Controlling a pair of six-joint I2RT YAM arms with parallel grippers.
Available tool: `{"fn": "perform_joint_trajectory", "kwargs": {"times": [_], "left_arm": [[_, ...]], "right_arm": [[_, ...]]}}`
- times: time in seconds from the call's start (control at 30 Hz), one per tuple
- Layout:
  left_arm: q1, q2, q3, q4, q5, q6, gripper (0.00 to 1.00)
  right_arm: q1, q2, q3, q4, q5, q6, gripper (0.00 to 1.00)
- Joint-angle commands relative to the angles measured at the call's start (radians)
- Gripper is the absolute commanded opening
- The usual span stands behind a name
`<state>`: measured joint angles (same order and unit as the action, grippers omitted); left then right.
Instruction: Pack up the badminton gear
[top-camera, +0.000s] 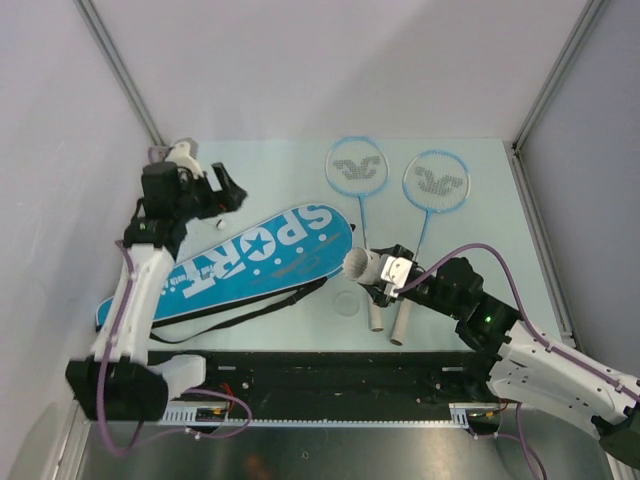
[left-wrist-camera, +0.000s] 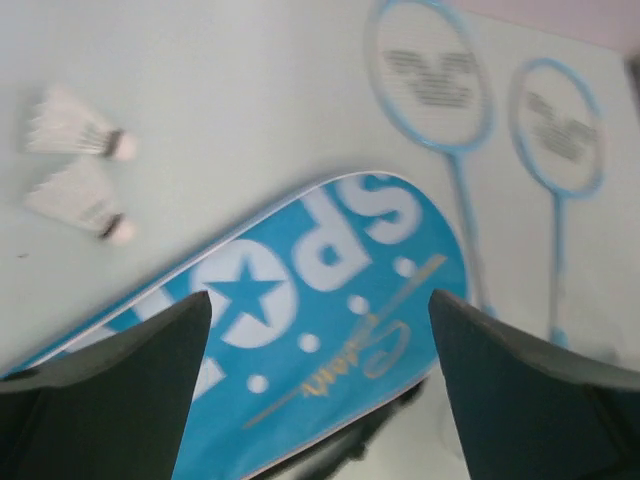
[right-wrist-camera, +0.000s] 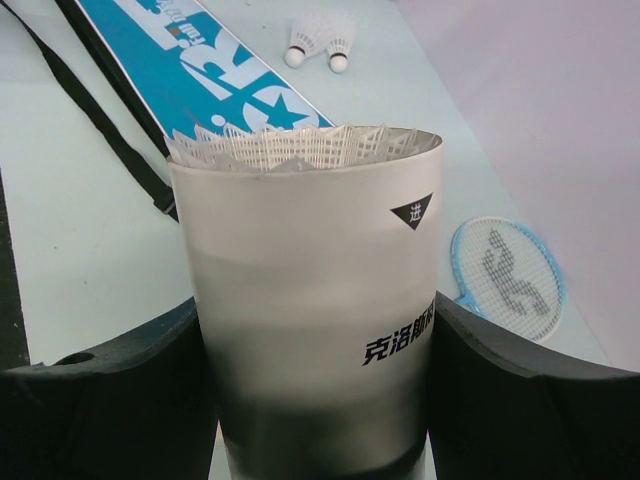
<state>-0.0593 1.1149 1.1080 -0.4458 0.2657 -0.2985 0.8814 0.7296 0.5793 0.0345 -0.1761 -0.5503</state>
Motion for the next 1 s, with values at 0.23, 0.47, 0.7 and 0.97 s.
{"fn": "perform_joint_trajectory", "kwargs": {"times": [0.23,0.47,0.7,0.97], "left_arm": [[0.239,0.618,0.311,0.090,-0.114,0.093,0.82],[0.277,0.753,0.355,0.067,-0.054,0.166,0.81],[0.283,0.825,0.423,0.067,0.047,0.203,0.74],[0.283,0.859,0.385,0.070,0.049,0.183,0.61]], "right_arm": [[0.005,-0.027,-0.006,0.065,-0.080,0.067,0.31],[0.005,-0.039,-0.009,0.067,-0.088,0.072,0.30],[0.005,-0.041,-0.009,0.067,-0.092,0.072,0.30],[0.005,-0.052,-0.009,0.067,-0.099,0.069,0.30]]}}
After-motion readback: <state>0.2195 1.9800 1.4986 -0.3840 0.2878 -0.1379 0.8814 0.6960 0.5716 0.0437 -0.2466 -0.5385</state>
